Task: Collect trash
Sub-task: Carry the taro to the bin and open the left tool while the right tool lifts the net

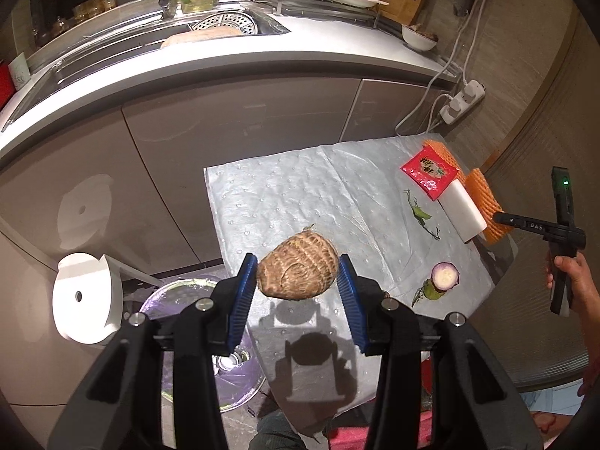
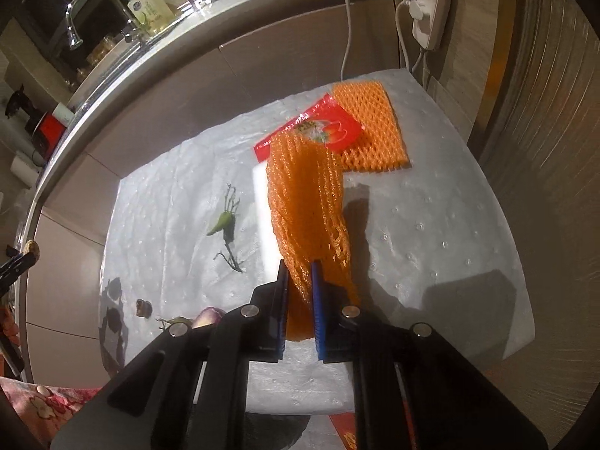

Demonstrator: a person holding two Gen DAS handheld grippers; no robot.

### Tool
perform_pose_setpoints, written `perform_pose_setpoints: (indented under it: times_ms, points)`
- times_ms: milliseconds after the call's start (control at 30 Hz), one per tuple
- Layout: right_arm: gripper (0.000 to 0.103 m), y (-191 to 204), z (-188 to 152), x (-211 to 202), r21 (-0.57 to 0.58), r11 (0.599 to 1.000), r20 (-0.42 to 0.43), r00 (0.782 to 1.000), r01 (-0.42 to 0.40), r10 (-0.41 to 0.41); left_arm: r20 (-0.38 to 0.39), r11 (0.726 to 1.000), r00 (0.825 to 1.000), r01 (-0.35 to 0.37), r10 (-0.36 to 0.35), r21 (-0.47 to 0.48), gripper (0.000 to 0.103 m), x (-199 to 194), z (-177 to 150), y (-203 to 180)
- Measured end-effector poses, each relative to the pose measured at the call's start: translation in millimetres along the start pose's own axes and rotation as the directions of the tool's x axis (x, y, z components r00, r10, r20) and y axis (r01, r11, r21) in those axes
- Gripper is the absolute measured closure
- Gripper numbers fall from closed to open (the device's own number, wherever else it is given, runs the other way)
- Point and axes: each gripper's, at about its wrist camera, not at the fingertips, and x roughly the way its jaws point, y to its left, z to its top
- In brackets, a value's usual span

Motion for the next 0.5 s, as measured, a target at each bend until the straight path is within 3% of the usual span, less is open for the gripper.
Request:
perform_pose_setpoints:
  times_ms: [100,233,367,500]
  points:
    - [0.091,28.6,8.0,-30.0,-0.023,0.999,0.066,0.997,-0.031,0.032,0.019,1.0,1.0,-0.005,0.005,-0.021,0.06,-9.4,-5.1,16.4]
    - [0.091,80.4,18.0,-62.3,-0.074,0.987,0.129,0.98,-0.145,0.153,0.036,0.998,0.999,-0.013,0.015,-0.054,0.06,-22.5,-15.7,40.5]
    - [0.091,145.9,24.5,-73.3,-0.162,0.951,0.119,0.952,-0.263,0.283,0.031,0.997,0.999,-0.029,0.031,-0.066,0.06,-26.1,-33.5,65.6]
    - [0.091,200.4,24.7,-72.0,-0.217,0.909,0.082,0.921,-0.357,0.381,-0.026,0.997,0.999,-0.041,0.039,-0.07,0.06,-7.7,-60.8,91.2]
